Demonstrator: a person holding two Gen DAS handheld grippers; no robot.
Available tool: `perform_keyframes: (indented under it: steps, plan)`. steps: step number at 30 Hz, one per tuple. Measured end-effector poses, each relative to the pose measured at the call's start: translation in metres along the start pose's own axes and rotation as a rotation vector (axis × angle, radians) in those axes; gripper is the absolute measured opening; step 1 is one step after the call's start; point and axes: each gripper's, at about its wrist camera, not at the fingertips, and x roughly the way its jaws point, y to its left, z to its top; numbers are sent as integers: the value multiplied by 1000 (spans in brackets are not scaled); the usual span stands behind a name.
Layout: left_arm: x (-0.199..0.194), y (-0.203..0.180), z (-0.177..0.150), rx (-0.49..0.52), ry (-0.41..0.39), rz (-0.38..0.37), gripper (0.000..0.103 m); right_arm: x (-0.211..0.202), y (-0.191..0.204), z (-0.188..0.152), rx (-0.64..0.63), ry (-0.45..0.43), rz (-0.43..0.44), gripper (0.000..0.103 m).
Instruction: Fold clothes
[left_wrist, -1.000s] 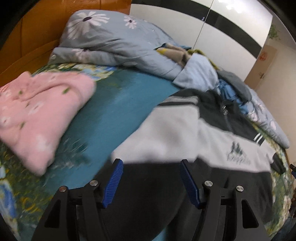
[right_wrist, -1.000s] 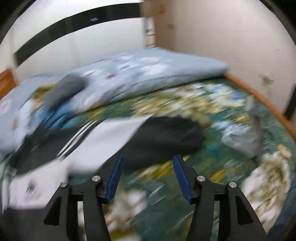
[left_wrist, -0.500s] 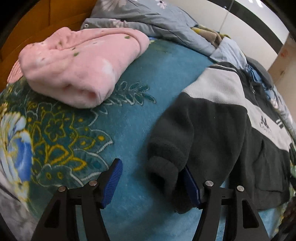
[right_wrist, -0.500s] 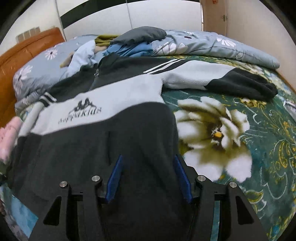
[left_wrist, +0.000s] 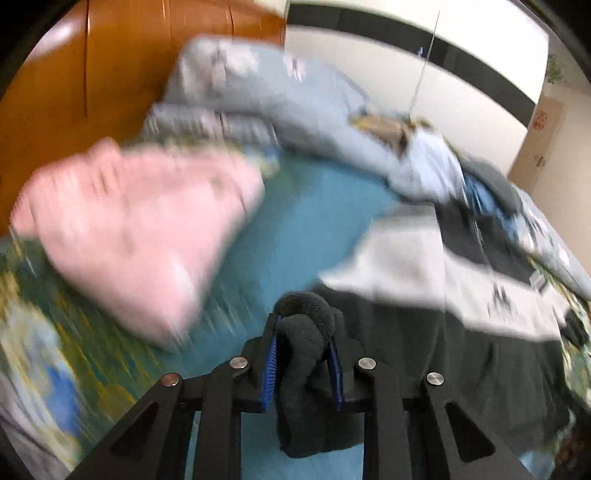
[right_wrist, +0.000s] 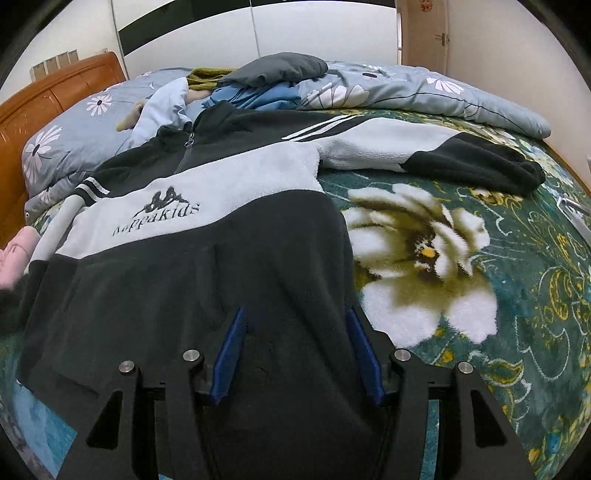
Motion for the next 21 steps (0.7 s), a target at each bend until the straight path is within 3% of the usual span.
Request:
perform_keyframes:
  steps: [3, 6, 8, 11, 14, 17, 18, 21]
  plan:
    - [-16, 14, 51, 22, -132, 82, 25, 1, -2, 0, 8, -1, 4, 58]
    - [-17, 33, 90, 41, -206, 181, 25, 2, -3, 0, 15, -1, 4, 58]
    - [-4, 49, 115, 25, -205, 215, 25, 2, -3, 1, 12, 2, 0, 58]
    - [49, 68, 145, 0, -120, 298, 25, 2, -2, 2, 3, 8, -10, 58]
    - [86, 85, 146, -82, -7, 263, 25, 3, -3, 4, 0, 14, -14, 58]
    - [95, 89, 144, -120, 25, 224, 29, 0, -8, 4, 13, 18, -21, 58]
    - [90, 88, 143, -127, 26, 201, 32, -2, -11, 4, 20, 20, -24, 58]
    - [75, 84, 143, -148, 25, 138, 54, -7, -23, 3, 49, 20, -25, 58]
